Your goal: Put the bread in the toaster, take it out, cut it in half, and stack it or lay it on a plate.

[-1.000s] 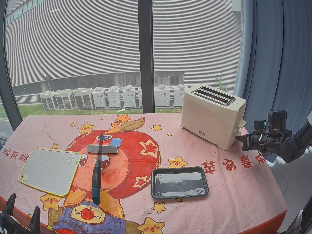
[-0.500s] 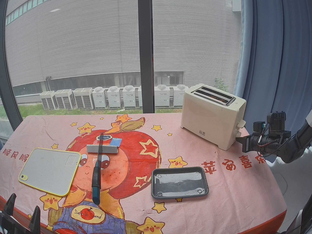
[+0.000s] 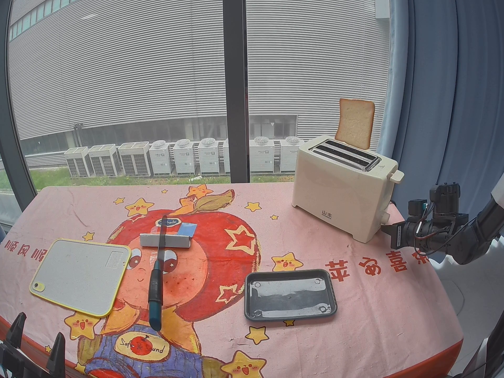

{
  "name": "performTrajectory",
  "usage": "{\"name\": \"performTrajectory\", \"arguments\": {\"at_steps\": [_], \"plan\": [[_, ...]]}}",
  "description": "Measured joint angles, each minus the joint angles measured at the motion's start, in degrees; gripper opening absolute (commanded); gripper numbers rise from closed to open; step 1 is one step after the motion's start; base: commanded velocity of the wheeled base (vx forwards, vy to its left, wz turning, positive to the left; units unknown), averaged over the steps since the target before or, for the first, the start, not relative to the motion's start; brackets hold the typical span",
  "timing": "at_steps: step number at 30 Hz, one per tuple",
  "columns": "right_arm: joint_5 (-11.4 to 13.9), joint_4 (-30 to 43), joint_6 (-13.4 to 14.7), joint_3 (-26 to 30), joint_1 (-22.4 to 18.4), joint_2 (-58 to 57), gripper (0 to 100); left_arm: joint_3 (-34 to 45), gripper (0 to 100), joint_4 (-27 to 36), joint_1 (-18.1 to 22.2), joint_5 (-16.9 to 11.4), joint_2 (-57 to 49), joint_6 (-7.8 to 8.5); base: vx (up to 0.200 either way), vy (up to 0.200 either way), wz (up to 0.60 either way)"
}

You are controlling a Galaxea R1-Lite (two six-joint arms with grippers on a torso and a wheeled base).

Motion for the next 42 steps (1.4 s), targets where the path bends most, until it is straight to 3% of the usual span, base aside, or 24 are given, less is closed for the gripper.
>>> {"name": "performTrajectory", "arguments": {"at_steps": [25,33,42], "plan": [[0.0,0.0,-1.2,1.4,0.4,-1.0,0,0.0,100,0.0,0.0,0.0,0.0,0.0,0.0,0.0,0.0],[0.0,0.0,-3.7,3.0,0.7,-4.7,0,0.0,100,0.0,0.0,0.0,0.0,0.0,0.0,0.0,0.0],[0.0,0.1,-4.3,4.5,1.0,-10.1,0,0.0,100,0.0,0.0,0.0,0.0,0.02,0.0,0.0,0.0]]}}
